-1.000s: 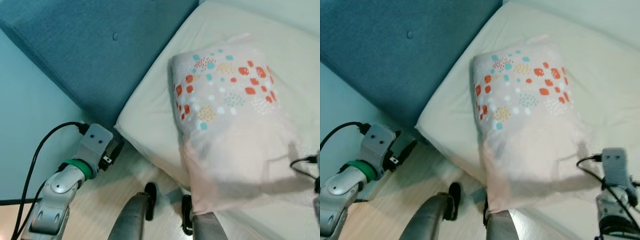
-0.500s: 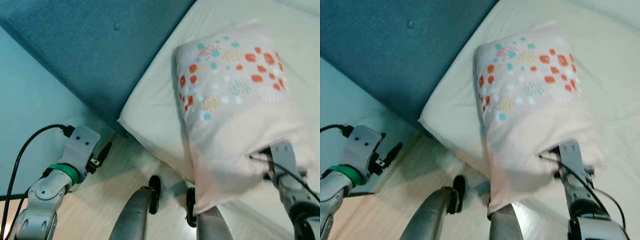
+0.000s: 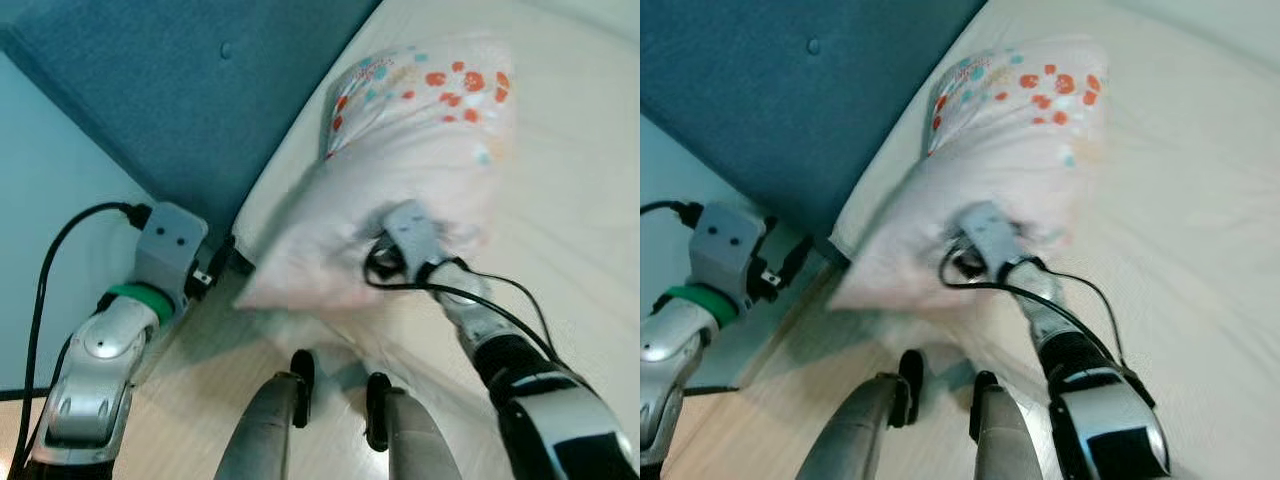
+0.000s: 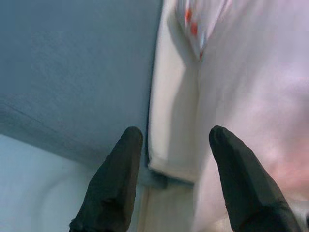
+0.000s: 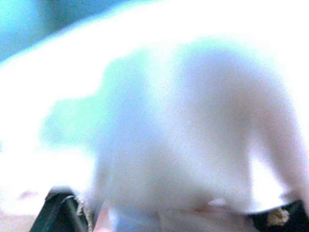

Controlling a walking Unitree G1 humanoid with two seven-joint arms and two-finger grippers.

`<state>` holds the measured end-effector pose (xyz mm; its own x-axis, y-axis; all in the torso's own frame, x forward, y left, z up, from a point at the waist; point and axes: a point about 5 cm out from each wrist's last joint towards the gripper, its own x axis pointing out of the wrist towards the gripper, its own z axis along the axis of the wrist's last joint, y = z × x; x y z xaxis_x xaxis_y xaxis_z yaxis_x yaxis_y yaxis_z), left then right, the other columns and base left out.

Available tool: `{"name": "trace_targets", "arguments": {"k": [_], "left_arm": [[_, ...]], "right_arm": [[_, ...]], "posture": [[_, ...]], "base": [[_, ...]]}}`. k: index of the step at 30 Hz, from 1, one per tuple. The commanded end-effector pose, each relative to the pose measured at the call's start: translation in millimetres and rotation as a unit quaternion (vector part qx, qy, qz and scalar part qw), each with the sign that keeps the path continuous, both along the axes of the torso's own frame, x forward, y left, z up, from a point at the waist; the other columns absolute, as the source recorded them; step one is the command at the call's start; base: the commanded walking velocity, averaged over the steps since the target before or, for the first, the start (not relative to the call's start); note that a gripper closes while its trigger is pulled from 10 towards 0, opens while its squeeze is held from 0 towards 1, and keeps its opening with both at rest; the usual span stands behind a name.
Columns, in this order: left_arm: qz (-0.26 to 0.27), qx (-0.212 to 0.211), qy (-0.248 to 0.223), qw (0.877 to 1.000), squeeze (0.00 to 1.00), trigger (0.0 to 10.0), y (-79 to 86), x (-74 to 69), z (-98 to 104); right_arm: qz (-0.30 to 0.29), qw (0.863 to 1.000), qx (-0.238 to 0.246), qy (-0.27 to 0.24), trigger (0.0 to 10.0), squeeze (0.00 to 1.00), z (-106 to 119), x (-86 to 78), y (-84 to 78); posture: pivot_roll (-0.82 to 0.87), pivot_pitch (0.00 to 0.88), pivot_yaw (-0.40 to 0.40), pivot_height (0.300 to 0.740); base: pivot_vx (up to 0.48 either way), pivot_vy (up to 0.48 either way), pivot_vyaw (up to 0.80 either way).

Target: Clean up the room

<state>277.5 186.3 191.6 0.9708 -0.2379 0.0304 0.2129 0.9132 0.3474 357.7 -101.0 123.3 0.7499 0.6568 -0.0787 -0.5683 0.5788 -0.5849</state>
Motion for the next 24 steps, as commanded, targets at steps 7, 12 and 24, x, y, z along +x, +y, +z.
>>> {"name": "trace_targets", "arguments": {"k": [7,12,24], "left_arm": [[0.025,-0.017,-0.053,0.998,0.00,10.0,20.0,11.7,34.5],[0.022,-0.028,-0.068,0.997,0.00,10.0,15.1,16.7,42.1],[-0.054,-0.064,-0.062,0.995,0.00,10.0,-17.1,21.5,43.5]], "right_arm": [[0.246,0.961,-0.076,-0.101,10.0,0.00,8.1,-37.1,80.9],[0.307,0.947,-0.064,-0.077,10.0,0.00,-1.7,-56.7,90.8],[0.202,0.978,-0.048,0.012,10.0,0.00,-51.9,-67.2,38.8]], "posture": [[0.13,0.218,0.095,0.714],[0.12,0.199,0.080,0.714],[0.06,0.173,0.091,0.714]], "base": [[0.000,0.000,0.00],[0.000,0.000,0.00],[0.000,0.000,0.00]]}}
